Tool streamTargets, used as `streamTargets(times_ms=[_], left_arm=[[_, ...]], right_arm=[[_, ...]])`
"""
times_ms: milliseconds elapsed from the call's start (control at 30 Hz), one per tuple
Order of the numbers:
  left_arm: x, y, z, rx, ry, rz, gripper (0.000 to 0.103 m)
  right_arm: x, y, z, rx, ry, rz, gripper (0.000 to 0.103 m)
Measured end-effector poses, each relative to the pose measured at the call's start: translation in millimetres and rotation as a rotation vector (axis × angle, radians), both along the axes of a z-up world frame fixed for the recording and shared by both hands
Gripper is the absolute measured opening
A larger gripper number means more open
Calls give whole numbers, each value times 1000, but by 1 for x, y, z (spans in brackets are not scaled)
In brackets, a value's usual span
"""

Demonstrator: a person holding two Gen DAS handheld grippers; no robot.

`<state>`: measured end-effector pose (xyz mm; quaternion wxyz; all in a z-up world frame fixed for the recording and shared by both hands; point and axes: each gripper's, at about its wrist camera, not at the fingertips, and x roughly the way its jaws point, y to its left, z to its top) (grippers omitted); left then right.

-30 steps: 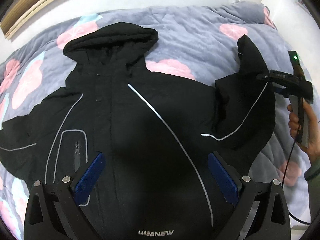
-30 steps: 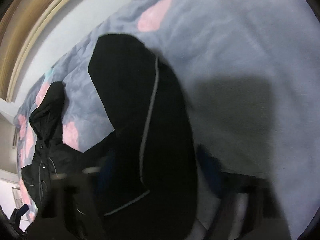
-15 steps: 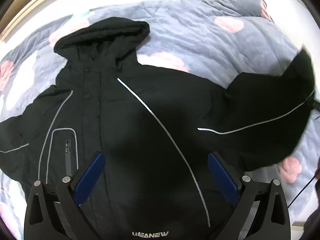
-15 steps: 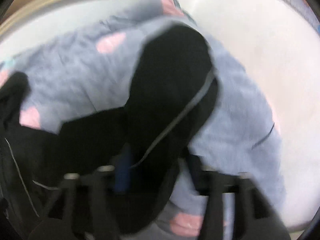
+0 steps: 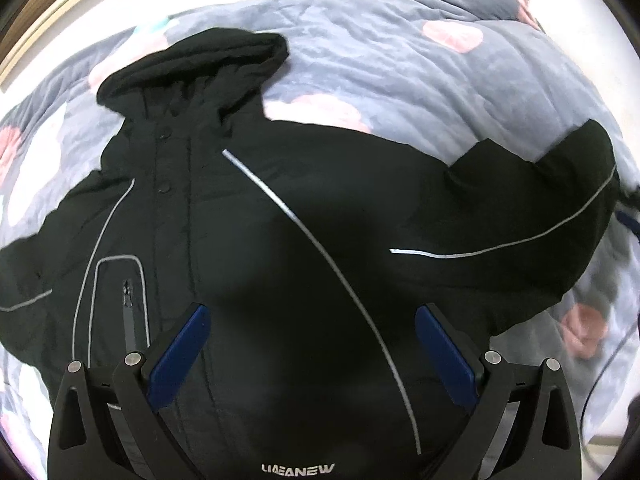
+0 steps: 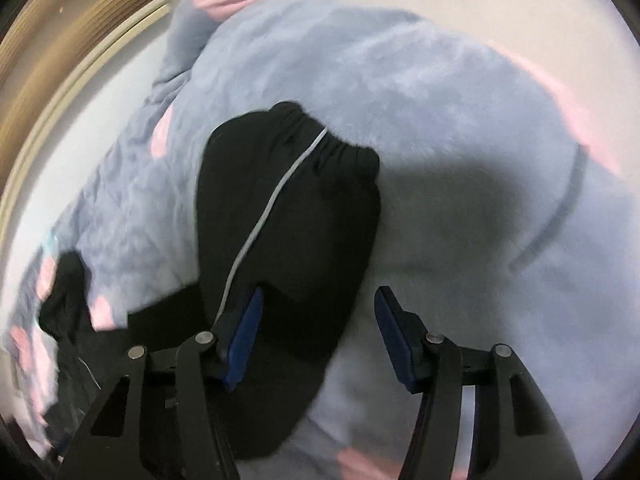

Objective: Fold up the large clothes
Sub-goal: 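Fold the held sleeve across the jacket body with the right gripper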

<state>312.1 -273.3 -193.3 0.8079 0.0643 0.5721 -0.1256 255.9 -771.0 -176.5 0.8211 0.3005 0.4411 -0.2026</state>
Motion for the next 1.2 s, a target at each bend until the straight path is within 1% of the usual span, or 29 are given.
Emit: streamTargets(times_ms=[100, 200, 233, 267, 300, 333, 367, 400, 467, 533, 600, 633, 700, 733, 767, 800, 900, 933, 1033, 1067, 1133, 1200], left_arm=[[-2, -13, 3, 5, -18, -42, 102], [-3, -33, 6, -25, -33, -98, 102], [-3, -39, 6, -40, -31, -114, 102], [-2, -50, 5, -64, -26, -147, 102], [-1, -60, 3, -76, -21, -171, 102], [1, -73, 1, -88, -19, -196, 102], [3, -88, -2, -106, -17, -225, 102], [5, -104, -6, -118, -11, -254, 102], [6, -132, -14, -143, 7, -301, 102], [8, -159, -24, -181, 23, -346, 102], [12, -185, -44, -200, 69, -375, 102], [15, -197, -58, -193, 101, -383, 102], [21, -215, -88, -135, 145, -377, 102], [23, -221, -103, -92, 170, -372, 102], [25, -226, -115, -65, 181, -372, 102], [25, -230, -120, -45, 172, -373, 102], [21, -230, -111, -44, 159, -392, 102], [20, -228, -107, -52, 155, -400, 102], [11, -207, -82, -88, 118, -407, 100], [7, -193, -69, -99, 91, -402, 100], [0, -163, -45, -102, 29, -380, 100], [-6, -134, -28, -109, -6, -354, 100]], right_arm=[[18, -18, -18, 40, 17, -27, 62], [23, -26, -29, 103, -17, -19, 62], [24, -25, -28, 105, -23, -7, 57], [23, -23, -25, 106, -30, 11, 27], [19, -19, -18, 109, -39, 34, 12], [11, -14, -6, 101, -67, 49, 12], [1, -8, 9, 65, -89, 54, 12], [-10, -5, 24, 25, -101, 56, 11], [-32, 3, 53, -86, -118, 40, 11], [-49, 1, 62, -131, -113, 5, 11], [-57, -8, 55, -130, -80, -16, 11], [-59, -16, 44, -113, -48, -28, 11], [-60, -33, 19, -40, -3, -44, 11], [-58, -40, 4, -9, 27, -55, 11], [-56, -44, -8, 8, 48, -70, 11], [-54, -46, -13, 12, 52, -79, 11], [-49, -45, -12, -12, 71, -85, 11], [-47, -41, -8, -36, 78, -74, 11], [-42, -22, 12, -92, 65, -22, 11], [-42, -12, 23, -116, 52, -1, 11], [-41, 6, 39, -129, 35, 31, 11], [-35, 33, 57, -160, 11, 84, 11]])
